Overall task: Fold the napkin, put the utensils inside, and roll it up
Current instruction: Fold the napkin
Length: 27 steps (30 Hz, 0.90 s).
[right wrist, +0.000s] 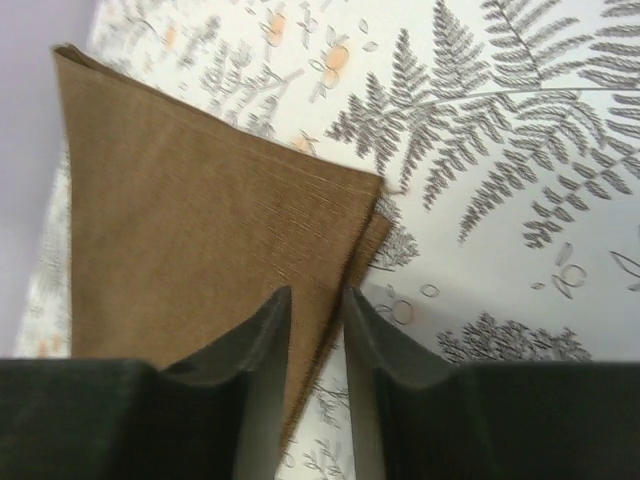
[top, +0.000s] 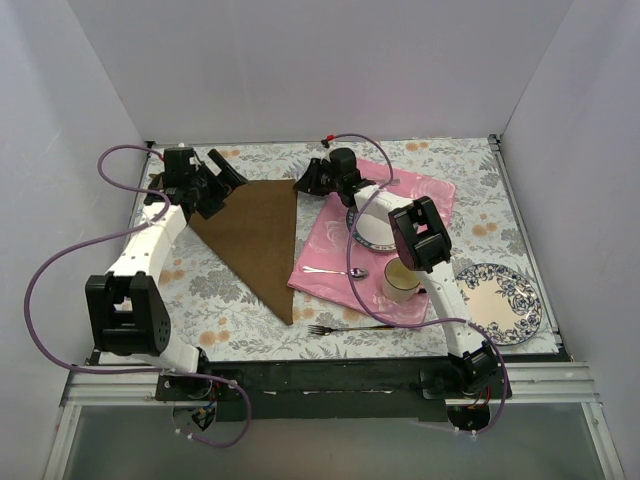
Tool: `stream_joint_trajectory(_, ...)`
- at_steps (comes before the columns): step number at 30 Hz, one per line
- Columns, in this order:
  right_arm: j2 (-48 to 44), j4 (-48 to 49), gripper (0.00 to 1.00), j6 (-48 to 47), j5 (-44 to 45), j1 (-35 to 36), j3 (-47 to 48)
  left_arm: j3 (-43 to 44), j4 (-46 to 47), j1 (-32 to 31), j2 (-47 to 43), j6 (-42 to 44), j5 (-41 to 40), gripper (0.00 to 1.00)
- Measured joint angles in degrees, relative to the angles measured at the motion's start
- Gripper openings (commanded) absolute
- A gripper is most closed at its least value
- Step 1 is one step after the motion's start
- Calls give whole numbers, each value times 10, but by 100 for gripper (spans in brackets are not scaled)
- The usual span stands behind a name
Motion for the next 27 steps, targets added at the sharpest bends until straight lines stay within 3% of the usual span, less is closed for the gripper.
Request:
stream_joint_trajectory(2, 0, -30, 61, -18, 4, 0, 5, 12, 12, 30, 26, -15, 5, 89)
stream_joint_trajectory(5, -11, -77, 64, -59, 11, 0, 19, 15, 41, 84, 65, -36, 9, 78)
stream_joint_trajectory(7, -37, -132, 64, -93, 22, 1, 19, 21, 56, 116, 96, -42, 9, 60)
stream_joint_trajectory(10, -101, -188, 62, -135, 34, 7, -10, 51, 76, 141, 147, -37, -4, 49)
stream_joint_trajectory(15, -221, -232, 60, -195, 35, 50, -80, 100, 100, 149, 228, -12, -33, 47)
stream_joint_trajectory(18, -267, -235, 58, -224, 17, 115, -124, 136, 102, 152, 256, 6, -52, 47)
stream_joint_trajectory(27, -280, -254, 53, -249, -37, 241, -227, 250, 105, 192, 366, 47, -73, 46)
